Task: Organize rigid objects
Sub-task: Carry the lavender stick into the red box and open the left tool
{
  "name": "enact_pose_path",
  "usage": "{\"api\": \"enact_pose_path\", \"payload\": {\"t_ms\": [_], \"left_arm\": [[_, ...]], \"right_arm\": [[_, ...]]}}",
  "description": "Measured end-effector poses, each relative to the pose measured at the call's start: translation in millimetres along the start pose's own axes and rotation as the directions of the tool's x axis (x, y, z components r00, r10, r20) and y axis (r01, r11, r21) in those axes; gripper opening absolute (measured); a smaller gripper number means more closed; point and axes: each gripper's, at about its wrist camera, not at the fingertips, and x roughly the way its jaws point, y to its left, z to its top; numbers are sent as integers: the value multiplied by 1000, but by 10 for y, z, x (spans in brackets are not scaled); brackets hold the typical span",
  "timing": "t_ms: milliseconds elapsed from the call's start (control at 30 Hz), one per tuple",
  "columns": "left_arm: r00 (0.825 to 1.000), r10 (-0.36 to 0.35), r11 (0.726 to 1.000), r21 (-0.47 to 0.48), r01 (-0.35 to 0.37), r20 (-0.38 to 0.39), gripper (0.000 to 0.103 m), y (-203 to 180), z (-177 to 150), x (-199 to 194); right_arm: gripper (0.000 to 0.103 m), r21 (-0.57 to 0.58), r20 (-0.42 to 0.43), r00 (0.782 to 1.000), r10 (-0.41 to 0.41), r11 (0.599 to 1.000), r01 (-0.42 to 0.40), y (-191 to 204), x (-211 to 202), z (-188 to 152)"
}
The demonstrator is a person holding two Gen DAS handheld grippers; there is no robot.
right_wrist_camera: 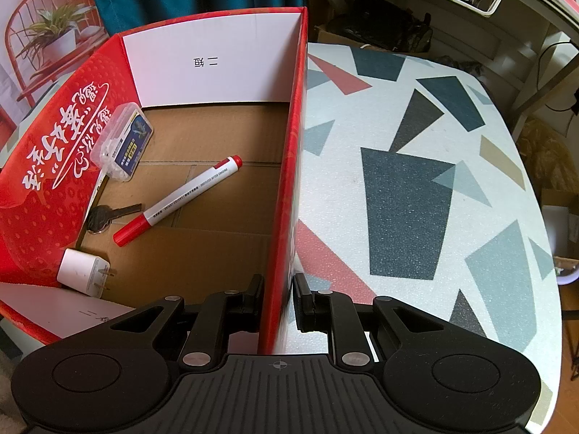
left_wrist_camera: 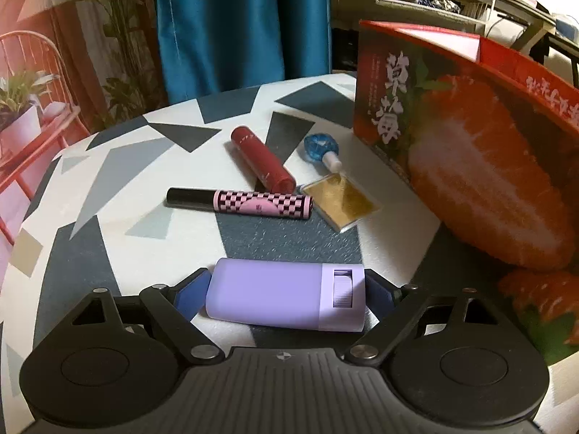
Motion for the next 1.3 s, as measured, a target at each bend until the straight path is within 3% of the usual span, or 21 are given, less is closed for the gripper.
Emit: {"api": "enact_pose_path", "payload": {"t_ms": [200, 300, 400, 533, 700, 933, 1300], "left_arm": [[992, -60, 998, 24, 58, 115, 90, -149, 321, -365], [976, -112, 991, 90, 96, 187, 90, -342, 544, -616], [949, -185, 976, 160, 148, 254, 90, -579, 751, -850], [930, -254, 937, 306, 169, 264, 90, -975, 900, -954], [943, -233, 891, 440, 110, 237, 90, -1379, 879, -808], [969, -192, 823, 564, 71, 158, 90, -1531, 809, -554], [978, -203, 792, 595, 133, 51, 91, -1628, 768, -407]], "right_arm": [[17, 2, 0, 1000, 0, 1000, 0, -1, -1, 0], [17, 1, 1, 1000, 0, 1000, 0, -1, -1, 0], [17, 1, 0, 1000, 0, 1000, 0, -3, -3, -1], [17, 1, 0, 1000, 1, 1000, -1, -2, -3, -5], [17, 11, 2, 1000, 9, 1000, -9, -23, -3, -27], [17, 6, 1, 1000, 12, 1000, -12, -35, -12, -21], [17, 9, 1, 1000, 15, 1000, -15, -45, -13, -20]]}}
